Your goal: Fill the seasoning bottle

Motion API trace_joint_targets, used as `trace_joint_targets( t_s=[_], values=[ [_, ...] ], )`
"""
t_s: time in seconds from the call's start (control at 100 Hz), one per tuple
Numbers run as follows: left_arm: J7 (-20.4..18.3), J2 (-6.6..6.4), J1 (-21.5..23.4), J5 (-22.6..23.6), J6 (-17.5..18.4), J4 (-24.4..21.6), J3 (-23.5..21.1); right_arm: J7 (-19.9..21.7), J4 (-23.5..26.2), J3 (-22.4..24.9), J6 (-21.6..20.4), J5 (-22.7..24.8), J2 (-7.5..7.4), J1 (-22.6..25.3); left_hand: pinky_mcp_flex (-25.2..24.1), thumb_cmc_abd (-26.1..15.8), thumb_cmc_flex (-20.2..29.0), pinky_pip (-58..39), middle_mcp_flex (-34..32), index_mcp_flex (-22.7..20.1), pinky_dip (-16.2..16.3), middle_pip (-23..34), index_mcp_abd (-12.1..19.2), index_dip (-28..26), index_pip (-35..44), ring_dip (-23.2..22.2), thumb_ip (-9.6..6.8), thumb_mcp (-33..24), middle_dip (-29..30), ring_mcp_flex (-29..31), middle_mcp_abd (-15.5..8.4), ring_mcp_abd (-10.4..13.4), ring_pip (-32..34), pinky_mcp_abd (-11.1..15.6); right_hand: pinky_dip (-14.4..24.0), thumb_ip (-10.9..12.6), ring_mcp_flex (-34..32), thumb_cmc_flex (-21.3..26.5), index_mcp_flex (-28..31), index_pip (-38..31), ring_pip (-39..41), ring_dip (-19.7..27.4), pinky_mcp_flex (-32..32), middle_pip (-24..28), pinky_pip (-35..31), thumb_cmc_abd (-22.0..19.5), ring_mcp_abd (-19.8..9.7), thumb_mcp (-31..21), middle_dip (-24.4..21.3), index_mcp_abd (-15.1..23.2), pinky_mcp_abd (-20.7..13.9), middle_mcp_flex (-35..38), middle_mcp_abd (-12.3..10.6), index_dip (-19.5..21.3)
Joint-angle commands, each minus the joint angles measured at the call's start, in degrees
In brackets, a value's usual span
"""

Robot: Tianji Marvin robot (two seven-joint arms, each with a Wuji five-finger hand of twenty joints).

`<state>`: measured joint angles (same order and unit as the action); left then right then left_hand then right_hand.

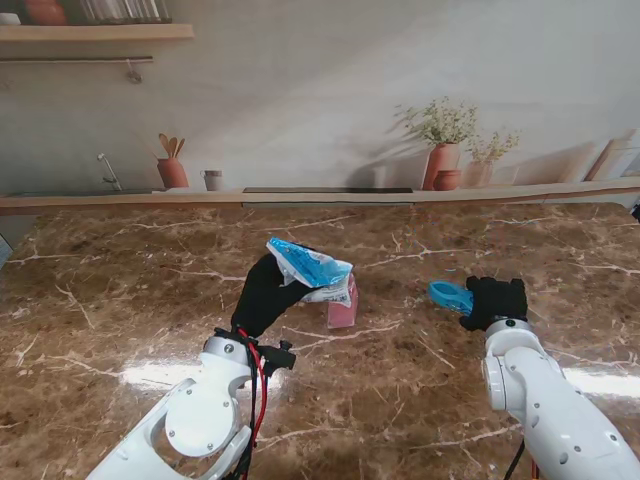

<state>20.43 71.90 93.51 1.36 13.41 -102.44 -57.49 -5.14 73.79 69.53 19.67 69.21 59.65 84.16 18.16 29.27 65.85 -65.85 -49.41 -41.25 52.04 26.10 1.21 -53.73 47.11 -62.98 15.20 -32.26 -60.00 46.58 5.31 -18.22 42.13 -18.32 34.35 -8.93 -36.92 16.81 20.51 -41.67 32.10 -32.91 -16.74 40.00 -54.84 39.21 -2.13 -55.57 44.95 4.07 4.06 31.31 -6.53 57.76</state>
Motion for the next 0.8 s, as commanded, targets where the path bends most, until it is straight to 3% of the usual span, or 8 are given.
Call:
trace_joint_targets(
  t_s=[0.0,0.05,0.1,0.16,0.36,0.53,0.68,0.79],
  values=[
    [0.25,0.09,0.27,0.17,-0.28,-0.61,0.04,0.71,0.47,0.18,0.01,-1.2,-0.09,1.13,0.59,-9.13,6.14,-2.93,-2.95,-3.84,2.08,4.39,5.92,-5.47,15.09,-0.93,-3.95,-3.84,-1.78,3.71,-2.46,4.76,7.2,1.91,0.03,2.35,3.73,-2.18,-5.26,3.57,-1.29,1.28,2.1,-1.36,2.57,-2.37,0.38,1.68,-2.03,-2.64,-0.39,-5.91,1.13,-0.57],
    [0.31,0.08,0.31,0.3,-0.39,-0.67,0.02,2.02,1.06,0.48,-0.54,-1.08,-0.2,1.52,0.64,-9.1,6.09,-2.94,-2.94,-3.83,2.1,4.39,5.9,-5.45,15.09,-0.94,-3.94,-3.81,-1.78,3.71,-2.49,4.79,7.2,1.91,1.12,3.42,6.19,-1.93,-8.79,7.48,-2.24,1.61,3.01,-2.21,4.39,-5.27,0.37,6.97,-3.22,-4.36,-0.76,-10.37,1.67,-0.44],
    [0.31,0.07,0.35,0.41,-0.52,-0.72,-0.01,3.53,1.86,0.8,-1.02,-0.85,-0.33,1.96,0.6,-9.09,6.13,-2.92,-2.94,-3.82,2.11,4.4,5.9,-5.43,15.09,-0.95,-3.95,-3.84,-1.78,3.7,-2.46,4.74,7.2,1.93,1.7,5.75,9.41,-2.97,-11.71,11.01,-3.65,2.16,4.58,-3.06,6.34,-9.39,0.5,16.03,-4.0,-5.73,-1.06,-14.26,2.24,-0.16],
    [0.29,0.06,0.44,0.33,-0.62,-0.83,-0.05,3.97,2.42,1.02,-1.21,-1.18,-0.28,2.28,0.57,-9.07,6.11,-2.93,-2.96,-3.91,2.15,4.42,5.87,-5.4,15.11,-0.98,-3.95,-3.85,-1.79,3.68,-2.43,4.69,7.21,1.9,2.1,7.85,10.89,-6.59,-13.22,13.43,-4.39,2.45,5.19,-3.99,7.45,-6.98,0.54,14.52,-4.66,-6.46,-1.29,-16.58,2.77,0.74],
    [0.42,0.05,0.6,0.55,-0.54,-0.89,-0.17,5.56,7.52,3.38,-2.7,-2.77,0.14,4.83,0.49,-9.08,6.1,-2.94,-2.91,-3.89,2.25,4.41,5.78,-5.31,15.08,-1.05,-3.93,-3.89,-1.79,3.64,-2.44,4.57,7.24,1.84,2.59,7.28,18.03,-11.16,-16.93,26.57,-12.61,7.67,9.79,-16.15,13.51,-6.67,2.23,10.37,-14.67,-10.83,-1.31,-21.93,6.44,-0.71],
    [0.19,-0.01,0.65,0.54,-0.89,-0.92,-0.1,0.35,16.99,6.94,-3.52,-3.92,1.49,9.83,0.46,-9.13,6.15,-2.96,-2.9,-3.81,2.31,4.44,5.63,-5.25,15.05,-1.09,-3.93,-3.91,-1.81,3.57,-2.29,4.56,7.27,1.78,2.13,6.92,18.47,-9.18,-14.35,27.81,-14.27,8.78,10.92,-16.84,16.57,-8.34,2.32,11.94,-15.74,-10.66,-1.33,-19.93,6.5,-1.81],
    [-0.12,-0.01,0.4,0.44,-1.25,-0.86,0.38,-3.6,27.35,9.94,-6.59,-6.83,2.74,15.44,0.36,-9.27,6.2,-2.95,-2.71,-3.58,2.35,4.45,5.46,-5.18,14.95,-1.11,-3.91,-3.83,-1.87,3.47,-2.32,4.56,7.29,1.78,2.88,7.13,15.27,-5.1,-12.44,28.71,-13.44,8.64,9.16,-16.55,16.29,-9.12,2.28,13.96,-16.11,-10.77,-0.86,-16.18,6.0,-3.65],
    [0.04,0.09,0.11,0.48,-1.43,-0.93,0.95,-8.16,32.36,10.75,-9.8,-10.31,3.75,18.38,0.37,-9.4,6.36,-2.98,-2.57,-3.35,2.4,4.54,5.31,-5.11,14.9,-1.15,-3.92,-3.66,-1.96,3.42,-2.14,4.7,7.35,1.74,3.6,7.32,11.65,-3.59,-10.24,29.04,-12.33,8.19,6.74,-16.26,15.02,-8.28,2.04,14.3,-16.17,-10.37,-0.13,-12.94,5.51,-5.19]
  ],
)
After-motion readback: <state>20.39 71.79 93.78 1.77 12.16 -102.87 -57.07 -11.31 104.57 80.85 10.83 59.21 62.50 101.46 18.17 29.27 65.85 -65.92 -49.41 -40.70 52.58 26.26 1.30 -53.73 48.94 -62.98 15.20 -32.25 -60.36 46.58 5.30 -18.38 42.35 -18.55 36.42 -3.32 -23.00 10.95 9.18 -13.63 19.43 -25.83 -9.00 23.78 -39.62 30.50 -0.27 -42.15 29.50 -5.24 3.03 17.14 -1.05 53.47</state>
